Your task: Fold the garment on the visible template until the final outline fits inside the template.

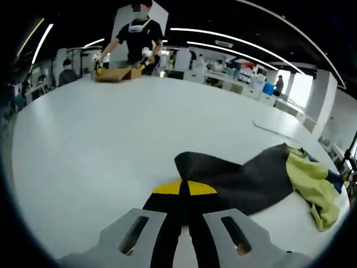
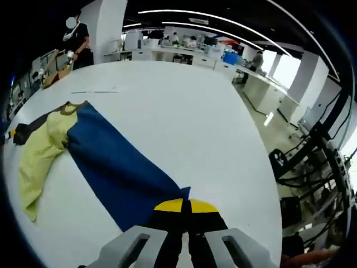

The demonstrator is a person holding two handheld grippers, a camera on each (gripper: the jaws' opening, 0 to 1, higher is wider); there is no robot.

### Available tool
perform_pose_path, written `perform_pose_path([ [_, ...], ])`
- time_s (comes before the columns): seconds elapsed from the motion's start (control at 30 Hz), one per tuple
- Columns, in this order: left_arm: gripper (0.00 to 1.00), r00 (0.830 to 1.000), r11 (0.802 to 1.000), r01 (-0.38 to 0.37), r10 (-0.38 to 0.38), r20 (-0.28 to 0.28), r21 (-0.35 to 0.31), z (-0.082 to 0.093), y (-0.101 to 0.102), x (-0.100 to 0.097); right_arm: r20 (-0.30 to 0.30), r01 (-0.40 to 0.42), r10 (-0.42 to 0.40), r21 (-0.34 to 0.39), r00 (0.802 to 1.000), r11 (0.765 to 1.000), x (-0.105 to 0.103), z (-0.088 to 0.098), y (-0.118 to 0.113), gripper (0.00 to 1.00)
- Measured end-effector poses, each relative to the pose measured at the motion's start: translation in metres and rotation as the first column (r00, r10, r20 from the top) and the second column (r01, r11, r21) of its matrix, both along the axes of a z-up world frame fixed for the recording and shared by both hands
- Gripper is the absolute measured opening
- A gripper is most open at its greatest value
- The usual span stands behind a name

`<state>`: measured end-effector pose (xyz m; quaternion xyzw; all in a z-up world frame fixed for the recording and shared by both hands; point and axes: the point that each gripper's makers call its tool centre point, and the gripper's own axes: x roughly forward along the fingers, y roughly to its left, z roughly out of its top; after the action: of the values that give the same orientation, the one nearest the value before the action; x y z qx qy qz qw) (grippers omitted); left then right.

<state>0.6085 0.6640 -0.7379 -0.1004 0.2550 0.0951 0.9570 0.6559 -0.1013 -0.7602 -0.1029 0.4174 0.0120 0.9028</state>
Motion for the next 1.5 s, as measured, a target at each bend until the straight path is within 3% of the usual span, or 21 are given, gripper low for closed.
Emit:
perform_pose_path([
  [0.17, 0.00, 1.000, 1.000, 0.008, -0.008, -0.004, 0.013, 0.001, 0.001, 0.002, -0.002, 0.001, -0.001, -0.029, 1.000, 1.000, 0.004, -0.003, -0.005, 0.00],
  [0.23, 0.00, 1.000, 1.000, 0.009, -0.008, -0.008, 0.016, 0.000, 0.002, 0.002, -0.014, -0.004, 0.004, -0.053, 1.000, 0.999, 0.011, -0.006, -0.013, 0.00],
  [0.43, 0.00, 1.000, 1.000, 0.016, -0.015, -0.013, 0.021, -0.001, 0.001, 0.003, -0.056, -0.026, 0.017, -0.153, 0.998, 0.988, 0.006, -0.009, -0.021, 0.00],
  [0.63, 0.00, 0.998, 0.997, 0.054, -0.052, -0.027, 0.053, 0.000, -0.002, 0.003, -0.044, 0.000, -0.006, -0.135, 0.999, 0.991, 0.010, -0.011, -0.022, 0.00],
  [0.73, 0.00, 0.998, 0.997, 0.055, -0.054, -0.031, 0.048, 0.002, -0.003, 0.001, -0.007, 0.060, -0.061, -0.092, 0.998, 0.994, 0.006, -0.004, -0.019, 0.00],
  [0.83, 0.02, 0.996, 0.989, 0.087, -0.086, -0.009, 0.116, 0.014, -0.003, 0.003, 0.029, 0.057, -0.055, -0.063, 0.998, 0.996, 0.005, 0.006, -0.015, 0.18],
  [0.97, 0.14, 0.991, 0.990, 0.128, -0.131, 0.034, 0.065, 0.023, -0.016, 0.007, 0.056, 0.032, -0.030, -0.028, 0.998, 0.999, 0.007, 0.012, -0.009, 0.34],
  [1.07, 0.21, 0.983, 0.980, 0.179, -0.182, 0.033, 0.093, 0.026, -0.026, 0.007, 0.072, 0.007, -0.009, 0.019, 0.997, 1.000, 0.006, 0.016, 0.002, 0.44],
  [1.17, 0.28, 0.974, 0.973, 0.215, -0.219, 0.051, 0.084, 0.030, -0.036, 0.007, 0.099, -0.034, 0.027, 0.076, 0.995, 0.997, 0.007, 0.021, 0.018, 0.61],
  [1.33, 0.40, 0.953, 0.952, 0.289, -0.296, 0.068, 0.097, 0.036, -0.053, 0.003, 0.123, -0.111, 0.083, 0.237, 0.989, 0.965, 0.000, 0.028, 0.055, 0.82],
  [1.43, 0.47, 0.935, 0.936, 0.338, -0.346, 0.082, 0.099, 0.040, -0.064, 0.000, 0.136, -0.192, 0.159, 0.277, 0.978, 0.942, -0.001, 0.029, 0.075, 0.86],
  [1.5, 0.52, 0.919, 0.921, 0.375, -0.385, 0.090, 0.109, 0.043, -0.073, -0.003, 0.137, -0.256, 0.225, 0.288, 0.965, 0.923, -0.013, 0.033, 0.096, 0.89],
])
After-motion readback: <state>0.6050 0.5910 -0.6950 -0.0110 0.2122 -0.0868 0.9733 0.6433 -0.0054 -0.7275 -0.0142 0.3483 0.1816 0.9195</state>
